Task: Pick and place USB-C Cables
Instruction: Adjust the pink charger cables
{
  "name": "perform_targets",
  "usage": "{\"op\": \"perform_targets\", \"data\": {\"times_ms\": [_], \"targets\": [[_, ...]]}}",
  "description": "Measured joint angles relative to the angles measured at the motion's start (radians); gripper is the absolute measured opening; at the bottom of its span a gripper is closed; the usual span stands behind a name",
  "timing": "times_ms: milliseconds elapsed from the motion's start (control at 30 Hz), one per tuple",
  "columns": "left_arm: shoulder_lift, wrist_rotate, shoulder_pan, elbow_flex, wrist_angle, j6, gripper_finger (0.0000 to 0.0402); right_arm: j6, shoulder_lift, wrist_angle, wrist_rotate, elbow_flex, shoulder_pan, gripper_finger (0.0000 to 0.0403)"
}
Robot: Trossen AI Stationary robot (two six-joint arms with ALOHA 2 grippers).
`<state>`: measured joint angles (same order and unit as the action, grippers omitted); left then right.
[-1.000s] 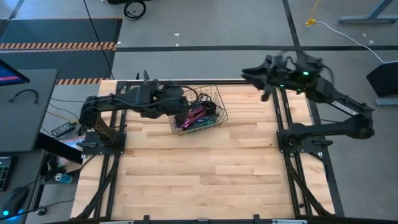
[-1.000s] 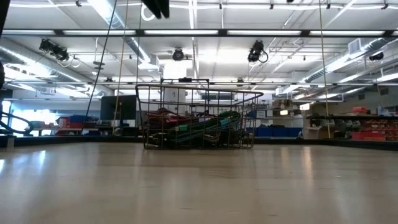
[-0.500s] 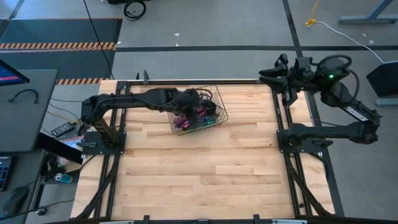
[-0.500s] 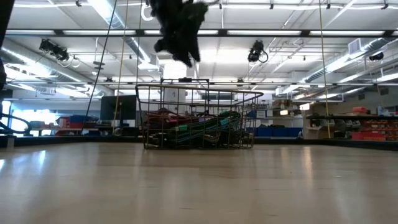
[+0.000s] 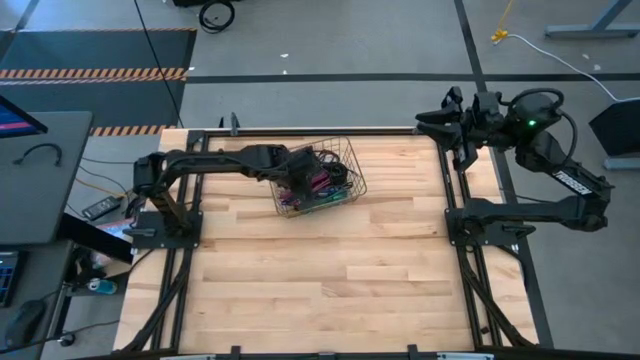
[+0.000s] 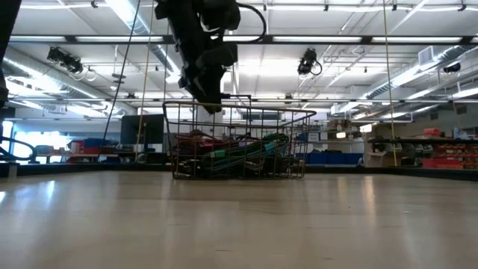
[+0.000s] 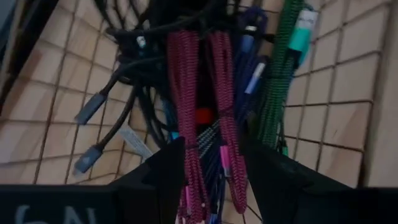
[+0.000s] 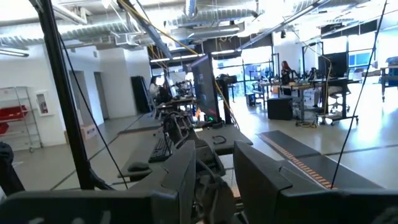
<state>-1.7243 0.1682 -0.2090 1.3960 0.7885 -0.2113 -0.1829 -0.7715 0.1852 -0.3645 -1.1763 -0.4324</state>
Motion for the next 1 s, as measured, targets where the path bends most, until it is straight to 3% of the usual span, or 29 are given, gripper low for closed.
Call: {"op": "perform_targets", "data": {"times_ms": [200, 467, 833, 1000], "targets": [[-0.058, -0.028, 0.01, 0.001, -0.069, 0.075, 0.0174, -0.008, 0.0, -0.003, -0.001, 0.0, 0.0, 0.0114], [-0.153, -0.028, -0.023, 0.001, -0.037, 0.067, 0.0175, -0.075, 0.0, -0.026, -0.005, 0.0, 0.0, 0.0114], [-0.187, -0.022, -0.033, 0.007, -0.079, 0.09, 0.0211, -0.105, 0.0, -0.049, 0.007, 0.0, 0.0, 0.0114], [-0.191, -0.003, -0.045, 0.027, -0.076, 0.086, 0.0151, -0.105, 0.0, -0.054, 0.031, 0.0, 0.0, 0.0114]]}}
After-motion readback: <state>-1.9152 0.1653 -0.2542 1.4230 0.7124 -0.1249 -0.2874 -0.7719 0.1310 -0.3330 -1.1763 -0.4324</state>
